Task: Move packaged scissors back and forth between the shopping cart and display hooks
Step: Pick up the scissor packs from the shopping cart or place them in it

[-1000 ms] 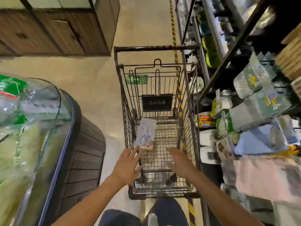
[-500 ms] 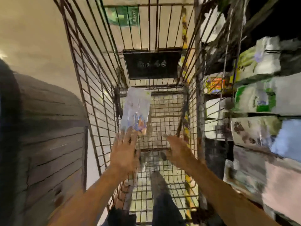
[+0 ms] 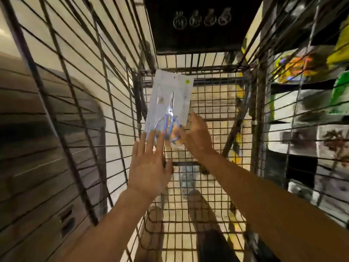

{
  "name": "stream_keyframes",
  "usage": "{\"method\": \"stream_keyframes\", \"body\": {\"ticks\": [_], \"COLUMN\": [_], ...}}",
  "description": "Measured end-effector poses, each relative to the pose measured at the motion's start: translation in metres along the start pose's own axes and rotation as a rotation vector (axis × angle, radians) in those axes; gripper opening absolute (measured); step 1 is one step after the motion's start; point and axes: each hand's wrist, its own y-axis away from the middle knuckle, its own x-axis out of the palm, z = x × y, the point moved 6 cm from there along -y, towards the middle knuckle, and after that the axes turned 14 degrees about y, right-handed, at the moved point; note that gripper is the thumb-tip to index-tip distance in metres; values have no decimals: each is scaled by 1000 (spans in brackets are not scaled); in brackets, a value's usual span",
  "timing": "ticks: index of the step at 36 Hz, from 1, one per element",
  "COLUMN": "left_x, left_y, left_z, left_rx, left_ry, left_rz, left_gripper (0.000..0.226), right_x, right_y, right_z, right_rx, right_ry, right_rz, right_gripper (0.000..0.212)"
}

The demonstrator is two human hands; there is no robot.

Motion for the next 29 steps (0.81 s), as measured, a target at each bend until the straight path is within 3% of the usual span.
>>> {"method": "stream_keyframes", "body": {"ticks": [7, 13, 17, 22, 29], "left_x": [-3, -8, -9, -17, -6], "left_y": [-3, -11, -32, -70, -102], "left_z": [0, -1, 4, 14, 25], "left_rx": [-15, -26, -68, -261, -372], "left_ry": [26, 106, 257, 567, 475], "left_rz": [8, -10, -23, -77, -77], "left_gripper": [80, 82, 82, 85, 90], "right_x": [8, -14, -30, -51, -60], "right_y": [-14, -2, 12, 30, 42], "right_z": [2, 10, -5, -44, -86], "right_rx": [48, 71, 57, 117, 159], "right_ry": [-59, -361, -508, -550, -577], "right_rz": [-44, 39, 55, -47, -102], "right_gripper": [61, 33, 35, 39, 45]}}
